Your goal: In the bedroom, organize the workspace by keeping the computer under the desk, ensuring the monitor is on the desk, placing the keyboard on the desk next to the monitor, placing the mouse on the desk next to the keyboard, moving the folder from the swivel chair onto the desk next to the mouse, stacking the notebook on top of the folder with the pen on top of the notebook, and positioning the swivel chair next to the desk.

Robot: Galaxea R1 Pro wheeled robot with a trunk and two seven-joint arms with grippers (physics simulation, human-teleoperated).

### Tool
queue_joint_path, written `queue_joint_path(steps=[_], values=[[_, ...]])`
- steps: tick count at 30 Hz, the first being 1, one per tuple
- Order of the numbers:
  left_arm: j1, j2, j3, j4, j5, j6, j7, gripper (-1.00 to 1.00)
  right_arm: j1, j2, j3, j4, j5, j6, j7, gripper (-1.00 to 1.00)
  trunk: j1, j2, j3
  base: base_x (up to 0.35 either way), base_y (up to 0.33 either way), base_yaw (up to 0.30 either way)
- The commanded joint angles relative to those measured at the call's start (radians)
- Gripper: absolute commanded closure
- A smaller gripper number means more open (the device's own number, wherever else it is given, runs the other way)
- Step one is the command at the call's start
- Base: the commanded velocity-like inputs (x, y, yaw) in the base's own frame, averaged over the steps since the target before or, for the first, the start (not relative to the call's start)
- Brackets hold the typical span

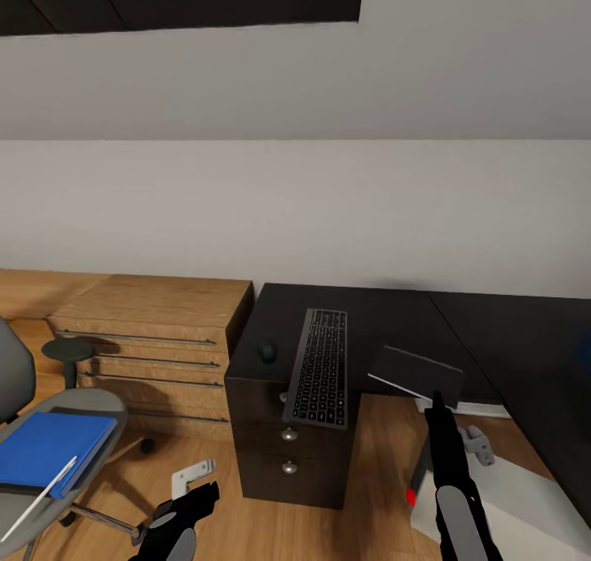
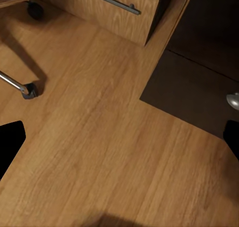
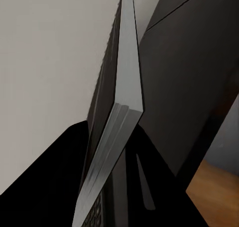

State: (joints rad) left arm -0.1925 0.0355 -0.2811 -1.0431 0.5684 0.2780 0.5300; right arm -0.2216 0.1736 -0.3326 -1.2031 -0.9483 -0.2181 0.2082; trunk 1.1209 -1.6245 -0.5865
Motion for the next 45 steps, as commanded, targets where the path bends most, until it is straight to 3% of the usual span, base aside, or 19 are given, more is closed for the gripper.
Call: queue_joint_path(steps=[1,19,45], values=[[-0.001,0.001,-0.004,-0.002,0.007,0.003,0.008,-1.0,-0.001,0.001,-0.002,0.001,-0.01,0.0,0.008,1.0,0.0,-0.001,-0.001,0.0,0.0,0.0],[-0.001,0.003,-0.033,0.003,0.007,0.004,0.002,-1.0,-0.001,0.001,0.0,0.003,-0.012,0.001,0.008,1.0,0.0,-0.001,-0.001,0.122,0.0,0.0],[-0.001,0.003,-0.035,0.002,0.007,0.004,0.005,-1.0,0.006,0.001,0.0,0.0,-0.012,0.002,0.007,1.0,0.0,-0.001,-0.001,0.01,0.0,0.0]])
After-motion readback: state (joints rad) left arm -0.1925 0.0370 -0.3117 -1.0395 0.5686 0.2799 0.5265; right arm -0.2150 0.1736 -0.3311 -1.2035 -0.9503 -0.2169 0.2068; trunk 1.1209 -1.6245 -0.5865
